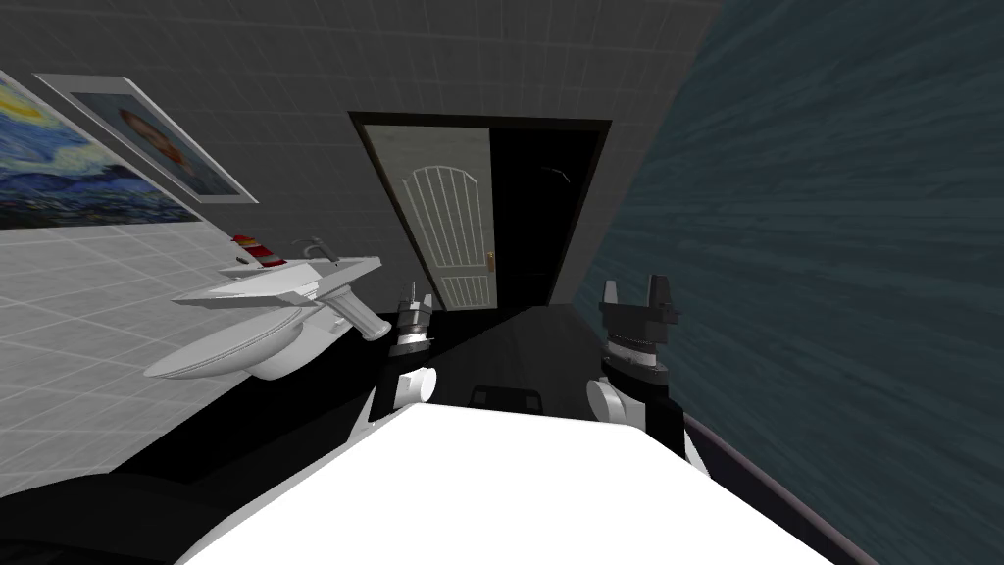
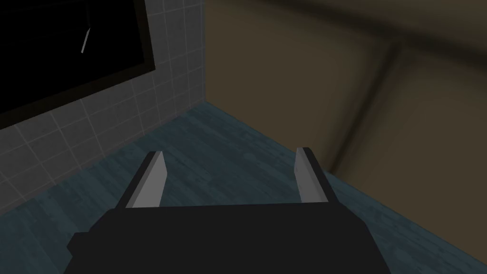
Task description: Pull the door open
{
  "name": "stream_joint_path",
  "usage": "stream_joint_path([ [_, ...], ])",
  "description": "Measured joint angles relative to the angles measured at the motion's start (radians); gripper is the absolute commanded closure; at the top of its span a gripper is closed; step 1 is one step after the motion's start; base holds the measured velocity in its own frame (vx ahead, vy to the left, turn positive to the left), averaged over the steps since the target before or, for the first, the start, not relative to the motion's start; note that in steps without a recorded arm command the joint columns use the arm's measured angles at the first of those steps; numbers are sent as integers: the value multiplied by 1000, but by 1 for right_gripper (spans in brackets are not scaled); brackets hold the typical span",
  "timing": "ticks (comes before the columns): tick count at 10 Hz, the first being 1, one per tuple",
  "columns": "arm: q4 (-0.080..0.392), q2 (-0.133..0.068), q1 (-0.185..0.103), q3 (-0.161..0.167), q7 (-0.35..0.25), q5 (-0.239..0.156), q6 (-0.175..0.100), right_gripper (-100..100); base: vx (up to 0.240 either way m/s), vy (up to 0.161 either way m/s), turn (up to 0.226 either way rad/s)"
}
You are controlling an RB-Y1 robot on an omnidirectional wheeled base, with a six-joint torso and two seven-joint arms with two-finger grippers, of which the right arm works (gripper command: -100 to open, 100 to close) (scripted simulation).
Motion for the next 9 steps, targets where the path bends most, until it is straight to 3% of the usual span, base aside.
stream_joint_path([
  [7, 132, -42, -34, -20, -48, 58, 31, -100, 179, 75, 42],
  [9, 169, -54, -61, -38, -65, 69, 53, -100, 152, 53, 48],
])
